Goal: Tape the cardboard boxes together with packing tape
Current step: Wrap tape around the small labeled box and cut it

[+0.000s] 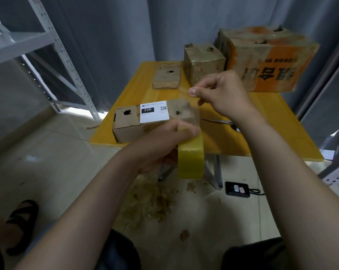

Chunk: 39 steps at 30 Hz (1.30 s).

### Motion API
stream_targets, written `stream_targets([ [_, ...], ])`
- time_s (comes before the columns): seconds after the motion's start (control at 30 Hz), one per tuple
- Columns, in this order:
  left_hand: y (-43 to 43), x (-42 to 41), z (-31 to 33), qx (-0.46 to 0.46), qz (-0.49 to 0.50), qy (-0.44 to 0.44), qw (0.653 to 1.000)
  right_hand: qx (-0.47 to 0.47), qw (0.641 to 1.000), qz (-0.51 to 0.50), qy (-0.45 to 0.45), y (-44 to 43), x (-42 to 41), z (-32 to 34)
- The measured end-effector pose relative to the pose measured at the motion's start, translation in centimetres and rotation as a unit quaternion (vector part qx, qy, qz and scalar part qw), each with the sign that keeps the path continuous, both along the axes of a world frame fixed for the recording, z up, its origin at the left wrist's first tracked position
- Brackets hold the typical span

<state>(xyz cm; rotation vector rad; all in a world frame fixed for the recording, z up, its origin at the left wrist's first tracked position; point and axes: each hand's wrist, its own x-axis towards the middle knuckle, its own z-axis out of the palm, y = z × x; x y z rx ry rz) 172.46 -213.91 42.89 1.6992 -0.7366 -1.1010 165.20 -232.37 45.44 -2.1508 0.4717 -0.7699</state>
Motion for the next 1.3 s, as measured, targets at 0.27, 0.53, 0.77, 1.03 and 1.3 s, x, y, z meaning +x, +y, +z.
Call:
stream_targets([
  [0.27,0.8,1.1,-1.2,0.043,-0.044,0.040,0.997,0.019,0.998,-0.021,0.048,0.0,3.0,-2.7],
  [0.53,1.9,4.3,-1.3,0.046,-0.001,0.059,0.997,0.026,0.992,0.026,0.120,0.4,5.5,-4.2],
  [0.77,3.7,6.4,-1.2,0.060,0.040,0.045,0.996,-0.007,0.993,0.011,0.119,0.5,4.9,-3.6],
  [1.03,3.8,6.3,-0.8,0.057,0.023,0.035,0.997,0.013,0.993,-0.034,0.112,0.8,4.2,-3.7],
  [1.3,2.8,4.2,-1.4,0.071,0.005,0.058,0.996,0.067,0.993,-0.036,0.093,1.3,4.5,-3.7],
])
